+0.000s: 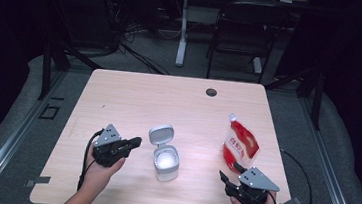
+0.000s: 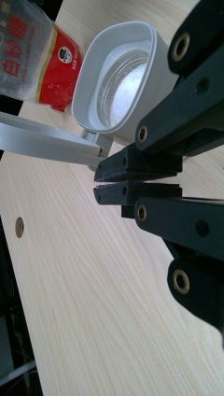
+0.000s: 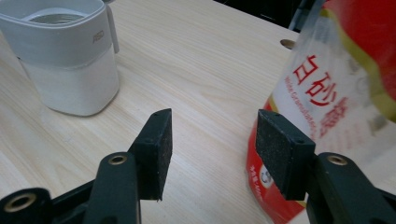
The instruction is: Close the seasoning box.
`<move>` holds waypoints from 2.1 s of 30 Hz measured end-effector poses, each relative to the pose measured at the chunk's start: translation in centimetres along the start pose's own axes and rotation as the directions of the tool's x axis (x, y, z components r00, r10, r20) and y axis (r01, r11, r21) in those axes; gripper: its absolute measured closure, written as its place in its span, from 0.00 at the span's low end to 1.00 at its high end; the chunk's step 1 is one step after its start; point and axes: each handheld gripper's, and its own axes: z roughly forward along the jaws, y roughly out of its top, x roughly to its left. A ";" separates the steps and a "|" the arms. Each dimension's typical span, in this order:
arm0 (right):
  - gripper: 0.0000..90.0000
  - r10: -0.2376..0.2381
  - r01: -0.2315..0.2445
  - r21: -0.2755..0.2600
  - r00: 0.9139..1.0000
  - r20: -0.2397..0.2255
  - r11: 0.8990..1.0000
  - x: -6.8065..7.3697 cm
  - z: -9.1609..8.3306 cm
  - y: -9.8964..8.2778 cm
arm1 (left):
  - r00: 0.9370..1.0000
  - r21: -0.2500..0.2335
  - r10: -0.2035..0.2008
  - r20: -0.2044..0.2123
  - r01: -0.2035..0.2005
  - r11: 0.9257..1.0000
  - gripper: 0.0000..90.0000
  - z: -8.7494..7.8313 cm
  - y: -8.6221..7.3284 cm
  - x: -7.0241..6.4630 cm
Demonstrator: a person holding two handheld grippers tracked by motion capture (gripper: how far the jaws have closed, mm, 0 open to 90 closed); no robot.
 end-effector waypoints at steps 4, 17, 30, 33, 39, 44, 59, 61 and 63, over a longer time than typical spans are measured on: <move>0.50 -0.005 0.005 0.003 1.000 -0.022 1.000 0.2 0.6 0.1 | 1.000 0.007 -0.003 -0.005 0.003 1.000 1.00 0.1 0.1 0.1; 0.49 -0.010 0.010 0.004 0.999 -0.050 1.000 0.4 1.6 0.0 | 0.999 0.017 -0.039 0.015 0.039 0.999 1.00 1.1 1.3 1.1; 0.49 -0.020 0.020 0.015 0.998 -0.060 1.000 0.6 1.9 -0.2 | 1.000 0.026 -0.021 0.024 0.020 0.999 1.00 2.2 2.5 1.0; 0.49 -0.021 0.023 0.021 0.998 -0.063 1.000 0.6 2.0 -0.2 | 0.999 0.019 -0.022 0.024 0.022 1.000 1.00 2.3 2.6 0.8; 0.49 -0.023 0.024 0.020 0.998 -0.065 1.000 0.6 2.0 -0.2 | 0.999 0.015 -0.011 0.032 0.011 1.000 1.00 2.2 2.9 0.7; 0.49 -0.026 0.029 0.030 0.997 -0.072 0.999 0.5 2.0 -0.3 | 0.999 0.010 -0.012 0.036 0.012 1.000 1.00 2.2 3.0 0.6; 0.49 -0.026 0.028 0.029 0.997 -0.075 0.999 0.5 2.0 -0.3 | 0.999 -0.005 0.003 0.052 -0.003 1.000 1.00 1.7 3.3 -0.2; 0.49 -0.027 0.029 0.028 0.997 -0.077 0.999 0.5 2.0 -0.3 | 0.998 -0.005 0.007 0.057 -0.007 1.000 1.00 1.7 3.3 -0.3; 0.49 -0.026 0.028 0.025 0.997 -0.076 0.999 0.5 2.0 -0.3 | 0.998 -0.004 0.007 0.064 -0.007 1.000 1.00 1.6 3.3 -0.5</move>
